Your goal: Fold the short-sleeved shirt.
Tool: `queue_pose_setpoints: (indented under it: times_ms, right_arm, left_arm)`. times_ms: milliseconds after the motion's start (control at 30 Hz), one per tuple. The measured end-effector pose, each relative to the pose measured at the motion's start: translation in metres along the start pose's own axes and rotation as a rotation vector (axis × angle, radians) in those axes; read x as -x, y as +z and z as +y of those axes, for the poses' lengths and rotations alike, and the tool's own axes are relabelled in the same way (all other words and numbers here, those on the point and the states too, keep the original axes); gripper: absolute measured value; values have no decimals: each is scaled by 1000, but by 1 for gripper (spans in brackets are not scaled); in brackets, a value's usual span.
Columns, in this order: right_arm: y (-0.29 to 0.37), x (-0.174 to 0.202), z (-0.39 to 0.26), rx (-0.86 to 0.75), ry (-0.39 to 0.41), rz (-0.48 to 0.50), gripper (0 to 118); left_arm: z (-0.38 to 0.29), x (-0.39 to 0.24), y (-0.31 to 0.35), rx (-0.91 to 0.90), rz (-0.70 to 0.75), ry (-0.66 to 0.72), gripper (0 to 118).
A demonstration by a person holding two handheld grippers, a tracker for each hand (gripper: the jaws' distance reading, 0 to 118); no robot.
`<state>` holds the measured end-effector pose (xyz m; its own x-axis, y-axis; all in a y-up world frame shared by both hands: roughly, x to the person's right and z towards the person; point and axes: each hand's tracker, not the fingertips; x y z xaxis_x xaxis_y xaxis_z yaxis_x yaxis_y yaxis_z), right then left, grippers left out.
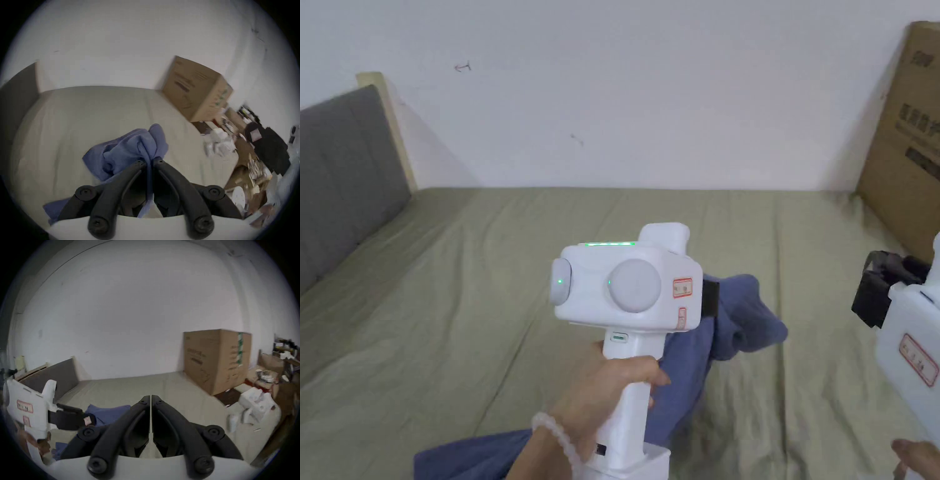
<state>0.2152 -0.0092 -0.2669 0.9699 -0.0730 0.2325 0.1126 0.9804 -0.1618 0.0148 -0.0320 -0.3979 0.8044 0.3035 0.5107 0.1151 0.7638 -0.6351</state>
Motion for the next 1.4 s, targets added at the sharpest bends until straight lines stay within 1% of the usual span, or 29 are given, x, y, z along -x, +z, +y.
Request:
queue_pose_setpoints:
  times_ms: [33, 67, 100, 167, 233, 300, 367, 433, 500, 567, 600, 633, 667, 700, 733, 767, 800, 867, 967, 1000, 1033, 1067, 1100, 1133, 1167, 1233, 1267, 1367, 1400]
  right_arm:
    - [5, -13, 2, -9, 14, -40, 1]
    - [9, -25, 4, -8, 23, -76, 1]
    - [13, -36, 3, -12, 26, -98, 1]
    - [20, -56, -1, 3, 30, -131, 1]
    - [23, -71, -8, 17, 24, -167, 1]
    - [24, -83, -17, 55, 10, -189, 1]
    - [22, -92, -28, 86, 1, -203, 1]
    - [21, -97, -36, 107, 2, -209, 1]
    - [18, -98, -41, 123, -7, -213, 1]
    - [16, -98, -44, 133, -24, -202, 1]
    - [15, -94, -43, 136, -28, -198, 1]
    - [15, -91, -43, 136, -29, -194, 1]
    - [14, -88, -43, 136, -26, -190, 1]
    - [14, -86, -43, 138, -23, -184, 1]
    - [13, -82, -42, 140, -17, -176, 1]
    - [13, -78, -43, 140, -11, -169, 1]
    - [12, -75, -43, 142, -7, -161, 1]
    - [11, -68, -42, 147, -3, -142, 1]
    - [10, -54, -42, 148, 0, -110, 1]
    - [9, -50, -42, 150, 3, -99, 1]
    - [8, -44, -42, 152, 9, -86, 1]
    - [8, -38, -43, 154, 17, -70, 1]
    - [7, -33, -44, 158, 24, -59, 1]
    - [6, -28, -45, 160, 29, -46, 1]
    - [5, -22, -46, 164, 31, -28, 1]
    - [2, -11, -50, 174, 15, 9, 1]
    - [-1, -8, -53, 181, 5, 34, 1]
    - [-8, 9, -62, 188, -4, 64, 1]
    - [-9, 13, -64, 186, -26, 107, 1]
  left_arm:
    - [-6, -18, -10, -5, -17, -54, 6]
    - [-13, -34, -23, 4, -15, -74, 6]
    - [-22, -44, -36, 29, -16, -60, 6]
    - [-50, -60, -67, 148, -79, -27, 6]
    - [-87, -72, -99, 252, -86, -31, 6]
    - [-127, -78, -127, 364, -59, -37, 6]
    - [-162, -83, -144, 444, -51, -43, 6]
    - [-177, -88, -150, 489, -6, -77, 6]
    - [-176, -92, -153, 474, -12, -110, 6]
    - [-173, -83, -162, 455, -11, -107, 7]
    - [-169, -82, -162, 450, -12, -110, 9]
    - [-165, -80, -162, 450, -9, -118, 19]
    - [-161, -77, -158, 448, -2, -121, 37]
    - [-157, -74, -155, 436, 15, -120, 61]
    - [-154, -70, -150, 418, 23, -119, 92]
    - [-148, -65, -145, 405, 26, -110, 106]
    - [-142, -63, -134, 385, 31, -93, 113]
    - [-128, -50, -113, 327, 36, -69, 112]
    - [-110, -28, -78, 250, 137, -75, 112]
    - [-107, -20, -68, 227, 165, -76, 112]
    - [-105, -9, -54, 196, 195, -74, 103]
    - [-106, -2, -41, 175, 237, -73, 84]
    - [-109, 7, -32, 168, 269, -69, 51]
    - [-116, 18, -24, 179, 307, -57, 3]
    - [-125, 30, -16, 173, 345, -46, 2]
    - [-147, 52, -6, 182, 333, -40, 0]
    - [-157, 63, -1, 195, 355, -20, 0]
    - [-179, 86, 11, 240, 428, 30, 0]
    - [-183, 95, 13, 238, 426, 44, 0]
